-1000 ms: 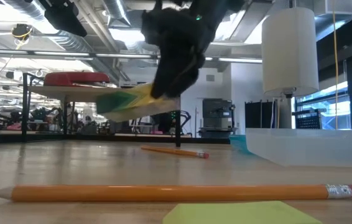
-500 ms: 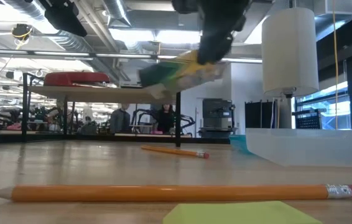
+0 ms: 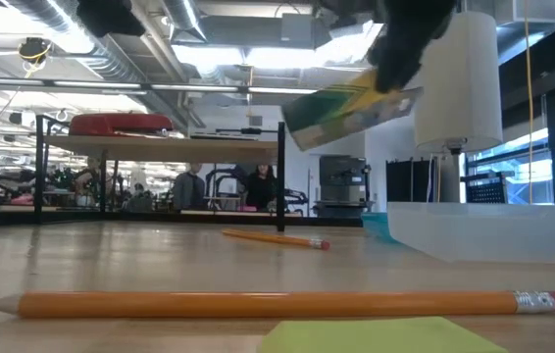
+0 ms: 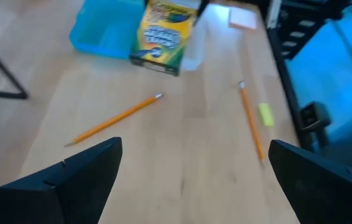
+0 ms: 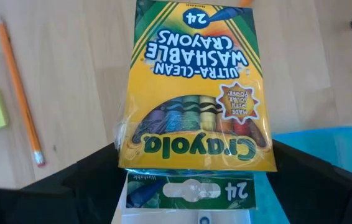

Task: Pack school essentials
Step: Put the yellow crayon box into the blue supply box

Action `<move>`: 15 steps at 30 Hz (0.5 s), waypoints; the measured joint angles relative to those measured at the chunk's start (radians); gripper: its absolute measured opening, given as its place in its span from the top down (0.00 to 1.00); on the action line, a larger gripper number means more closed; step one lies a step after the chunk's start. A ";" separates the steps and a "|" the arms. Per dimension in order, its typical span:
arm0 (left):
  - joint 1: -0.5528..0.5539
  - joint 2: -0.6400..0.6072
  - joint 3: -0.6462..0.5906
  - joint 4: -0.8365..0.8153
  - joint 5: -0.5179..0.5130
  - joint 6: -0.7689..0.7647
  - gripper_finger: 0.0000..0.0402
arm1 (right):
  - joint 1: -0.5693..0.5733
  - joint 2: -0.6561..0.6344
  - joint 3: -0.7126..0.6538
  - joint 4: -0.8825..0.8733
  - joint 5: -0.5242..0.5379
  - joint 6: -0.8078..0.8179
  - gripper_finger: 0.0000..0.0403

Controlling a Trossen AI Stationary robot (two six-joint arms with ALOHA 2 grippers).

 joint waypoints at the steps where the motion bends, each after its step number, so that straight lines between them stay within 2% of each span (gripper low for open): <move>1: 0.000 0.004 0.000 0.013 0.005 0.000 0.01 | 0.000 -0.019 -0.027 0.012 0.000 -0.002 0.13; 15: 0.000 0.164 0.000 0.275 0.003 0.001 0.01 | 0.032 -0.336 -0.394 0.084 -0.002 -0.002 0.13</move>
